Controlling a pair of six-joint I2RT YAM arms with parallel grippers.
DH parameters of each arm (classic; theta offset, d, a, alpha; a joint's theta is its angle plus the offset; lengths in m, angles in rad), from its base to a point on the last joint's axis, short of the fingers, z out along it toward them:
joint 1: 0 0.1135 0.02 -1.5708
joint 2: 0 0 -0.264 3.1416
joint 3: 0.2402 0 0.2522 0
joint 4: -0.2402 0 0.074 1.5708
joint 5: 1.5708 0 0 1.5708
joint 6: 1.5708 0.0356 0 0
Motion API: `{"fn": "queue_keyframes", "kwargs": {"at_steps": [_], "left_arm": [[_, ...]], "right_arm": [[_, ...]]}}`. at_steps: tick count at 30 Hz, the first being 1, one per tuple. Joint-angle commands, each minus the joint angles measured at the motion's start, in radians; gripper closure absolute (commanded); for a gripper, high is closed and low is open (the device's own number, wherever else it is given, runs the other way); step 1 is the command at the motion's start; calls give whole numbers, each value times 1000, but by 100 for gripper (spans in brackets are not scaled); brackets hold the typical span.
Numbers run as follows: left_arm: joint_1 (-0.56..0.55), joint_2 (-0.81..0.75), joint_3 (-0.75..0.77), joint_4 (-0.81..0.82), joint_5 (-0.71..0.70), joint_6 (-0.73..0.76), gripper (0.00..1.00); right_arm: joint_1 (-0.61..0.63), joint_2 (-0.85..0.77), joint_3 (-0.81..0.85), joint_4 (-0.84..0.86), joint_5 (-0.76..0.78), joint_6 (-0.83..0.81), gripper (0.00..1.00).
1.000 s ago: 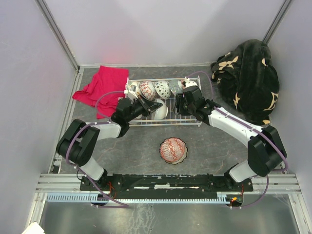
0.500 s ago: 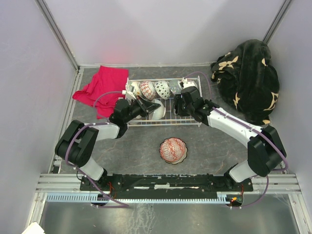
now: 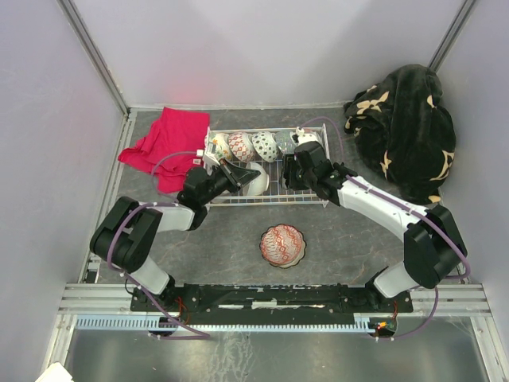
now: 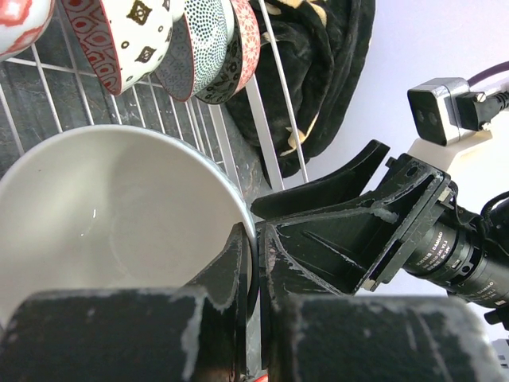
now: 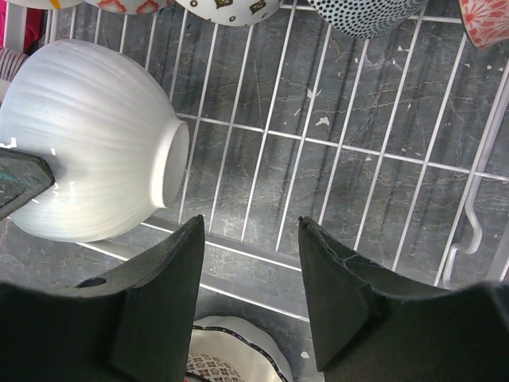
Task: Load the bowls into the dish rack
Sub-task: Adjust the bowl in the dish rack.
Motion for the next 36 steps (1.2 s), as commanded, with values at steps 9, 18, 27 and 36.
{"fn": "queue_keyframes", "kwargs": {"at_steps": [9, 18, 27, 36], "left_arm": [[-97, 72, -1, 128, 39, -166, 97], [-148, 153, 48, 204, 6, -208, 97], [-147, 135, 5, 58, -35, -170, 78], [-123, 107, -38, -7, -37, -140, 73]], "right_arm": [[4, -59, 38, -2, 95, -19, 40], [4, -66, 40, -12, 112, -19, 39], [4, -74, 38, -15, 111, -18, 38], [4, -73, 40, -15, 109, -17, 37]]}}
